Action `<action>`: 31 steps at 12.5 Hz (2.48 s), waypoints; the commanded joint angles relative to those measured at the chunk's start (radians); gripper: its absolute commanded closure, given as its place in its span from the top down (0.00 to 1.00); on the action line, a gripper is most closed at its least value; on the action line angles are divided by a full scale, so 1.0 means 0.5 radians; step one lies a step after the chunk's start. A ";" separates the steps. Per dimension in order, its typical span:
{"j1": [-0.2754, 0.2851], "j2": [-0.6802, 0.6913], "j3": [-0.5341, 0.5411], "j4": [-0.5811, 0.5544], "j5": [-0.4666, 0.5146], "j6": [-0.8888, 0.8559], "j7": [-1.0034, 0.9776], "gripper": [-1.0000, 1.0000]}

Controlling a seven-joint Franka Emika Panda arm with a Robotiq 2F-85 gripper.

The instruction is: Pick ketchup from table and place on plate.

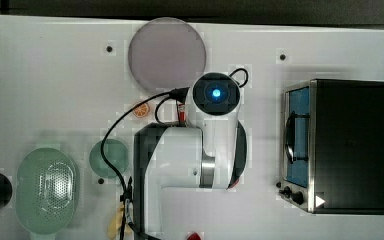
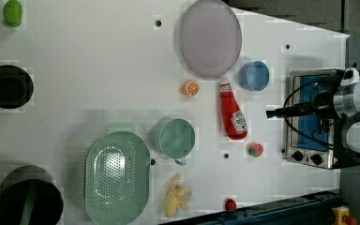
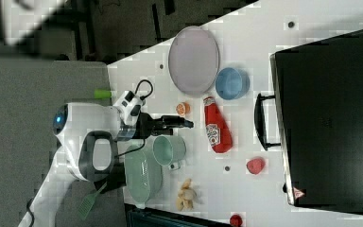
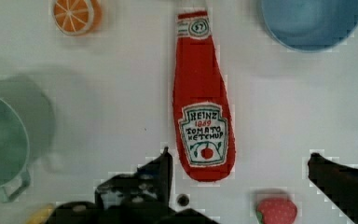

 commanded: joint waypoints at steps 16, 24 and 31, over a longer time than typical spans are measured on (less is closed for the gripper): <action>0.055 0.752 0.006 -0.202 0.003 0.892 -0.145 0.72; 0.058 0.233 0.005 -0.187 0.004 0.348 -0.136 0.64; 0.076 -0.129 0.038 0.193 0.005 -0.482 0.120 0.64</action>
